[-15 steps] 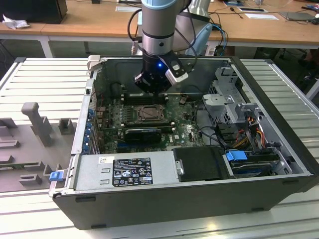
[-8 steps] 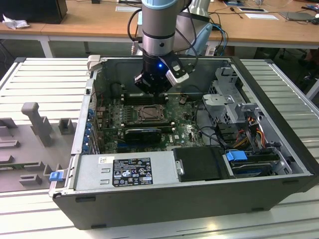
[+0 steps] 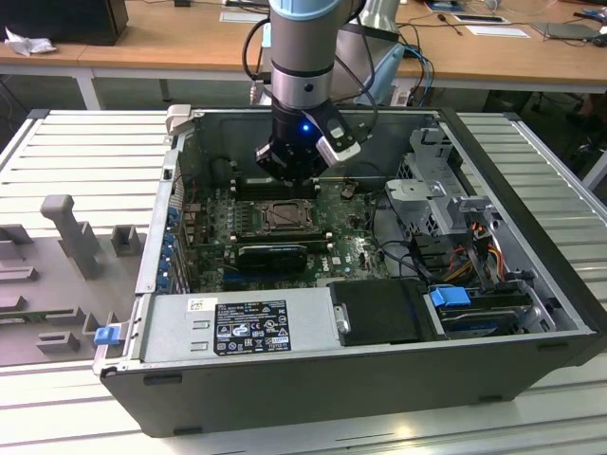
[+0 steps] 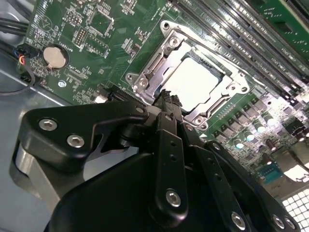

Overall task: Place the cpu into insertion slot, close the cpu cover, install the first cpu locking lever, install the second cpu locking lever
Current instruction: 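Install the second cpu locking lever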

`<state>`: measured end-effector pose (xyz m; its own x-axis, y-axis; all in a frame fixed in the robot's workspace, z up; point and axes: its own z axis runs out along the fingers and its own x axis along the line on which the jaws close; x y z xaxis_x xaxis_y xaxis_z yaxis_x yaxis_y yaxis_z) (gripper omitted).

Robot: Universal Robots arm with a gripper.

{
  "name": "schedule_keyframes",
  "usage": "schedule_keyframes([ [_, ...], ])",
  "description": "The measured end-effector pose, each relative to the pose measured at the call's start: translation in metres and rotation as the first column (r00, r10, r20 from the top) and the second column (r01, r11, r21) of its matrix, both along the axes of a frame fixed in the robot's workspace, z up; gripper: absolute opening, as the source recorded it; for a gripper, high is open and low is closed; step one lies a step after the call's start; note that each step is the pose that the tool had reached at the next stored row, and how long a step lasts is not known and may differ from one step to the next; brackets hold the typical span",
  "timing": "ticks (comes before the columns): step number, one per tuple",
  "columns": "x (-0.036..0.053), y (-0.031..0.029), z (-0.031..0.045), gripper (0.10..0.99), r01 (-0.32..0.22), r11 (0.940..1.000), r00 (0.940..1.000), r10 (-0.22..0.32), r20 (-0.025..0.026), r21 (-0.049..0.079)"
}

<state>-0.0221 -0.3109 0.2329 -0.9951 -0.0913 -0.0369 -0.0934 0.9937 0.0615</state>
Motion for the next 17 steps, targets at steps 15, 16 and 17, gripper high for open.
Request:
schedule_keyframes([
  [15, 0.0, -0.0245, 0.0109, 0.106, 0.0, 1.0, 1.0, 0.0, -0.0011, 0.0],
  [16, 0.0, -0.027, 0.0109, 0.106, 0.0, 1.0, 1.0, 0.0, -0.0059, 0.0],
  [17, 0.0, -0.0284, 0.0109, 0.106, 0.0, 1.0, 0.9999, 0.0, -0.0146, 0.0],
])
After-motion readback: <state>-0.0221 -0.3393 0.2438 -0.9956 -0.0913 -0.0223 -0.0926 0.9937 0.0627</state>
